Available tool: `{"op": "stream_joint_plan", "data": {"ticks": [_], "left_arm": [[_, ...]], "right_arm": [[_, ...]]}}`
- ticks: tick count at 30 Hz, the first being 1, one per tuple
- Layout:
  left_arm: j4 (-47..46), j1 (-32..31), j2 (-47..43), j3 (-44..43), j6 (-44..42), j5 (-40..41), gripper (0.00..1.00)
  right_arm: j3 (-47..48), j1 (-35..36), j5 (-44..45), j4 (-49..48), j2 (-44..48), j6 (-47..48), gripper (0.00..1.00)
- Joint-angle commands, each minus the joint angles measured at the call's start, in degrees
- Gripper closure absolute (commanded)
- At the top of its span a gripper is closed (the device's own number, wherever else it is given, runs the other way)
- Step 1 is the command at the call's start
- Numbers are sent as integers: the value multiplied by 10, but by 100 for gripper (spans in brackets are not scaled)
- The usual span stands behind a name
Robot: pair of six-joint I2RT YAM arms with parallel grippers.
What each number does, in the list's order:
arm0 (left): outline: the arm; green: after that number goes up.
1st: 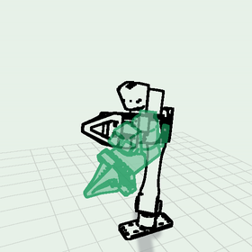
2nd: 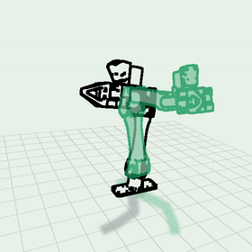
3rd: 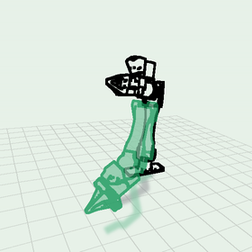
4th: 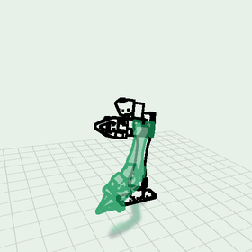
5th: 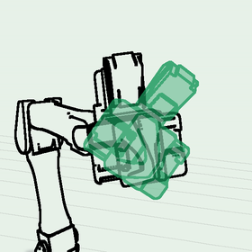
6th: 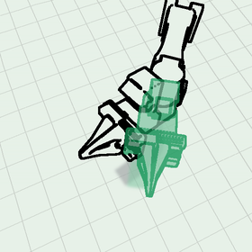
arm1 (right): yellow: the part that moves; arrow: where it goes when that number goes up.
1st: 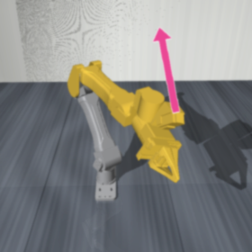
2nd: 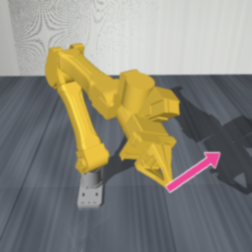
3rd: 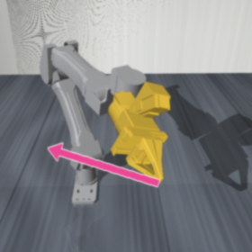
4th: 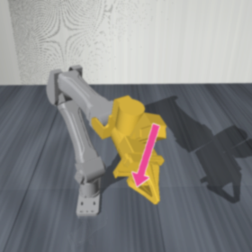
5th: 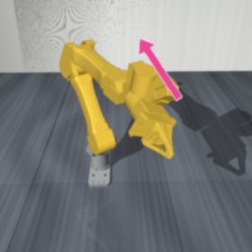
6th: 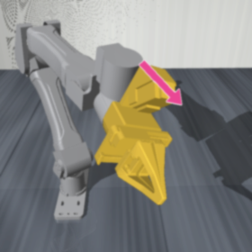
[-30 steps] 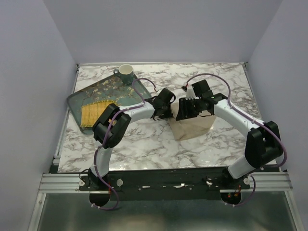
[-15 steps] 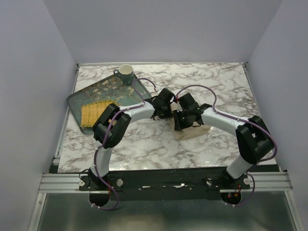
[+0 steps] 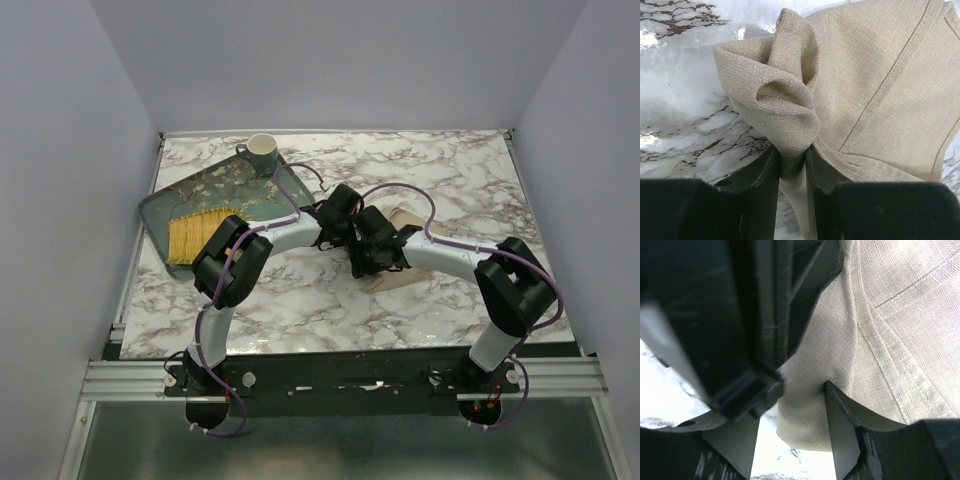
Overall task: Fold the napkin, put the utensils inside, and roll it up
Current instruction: Roll the napkin with the utensil
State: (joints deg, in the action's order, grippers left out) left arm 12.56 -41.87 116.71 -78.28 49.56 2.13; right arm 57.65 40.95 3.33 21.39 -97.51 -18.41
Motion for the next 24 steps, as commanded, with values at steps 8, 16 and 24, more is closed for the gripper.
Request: {"op": "stream_joint_plan", "data": {"ticks": [8,16,24], "left_arm": [[27,0,9,48,4,-13,69],[7,9,1,74,19,-21,69],[-5,26,-37,87,-2,-41,61]], "right_arm": [[-53,76,199,30,-87,-158,50],[-77,95,229,9,-155,-186,62],[-130,93,142,-83,-105,-150,98]]}}
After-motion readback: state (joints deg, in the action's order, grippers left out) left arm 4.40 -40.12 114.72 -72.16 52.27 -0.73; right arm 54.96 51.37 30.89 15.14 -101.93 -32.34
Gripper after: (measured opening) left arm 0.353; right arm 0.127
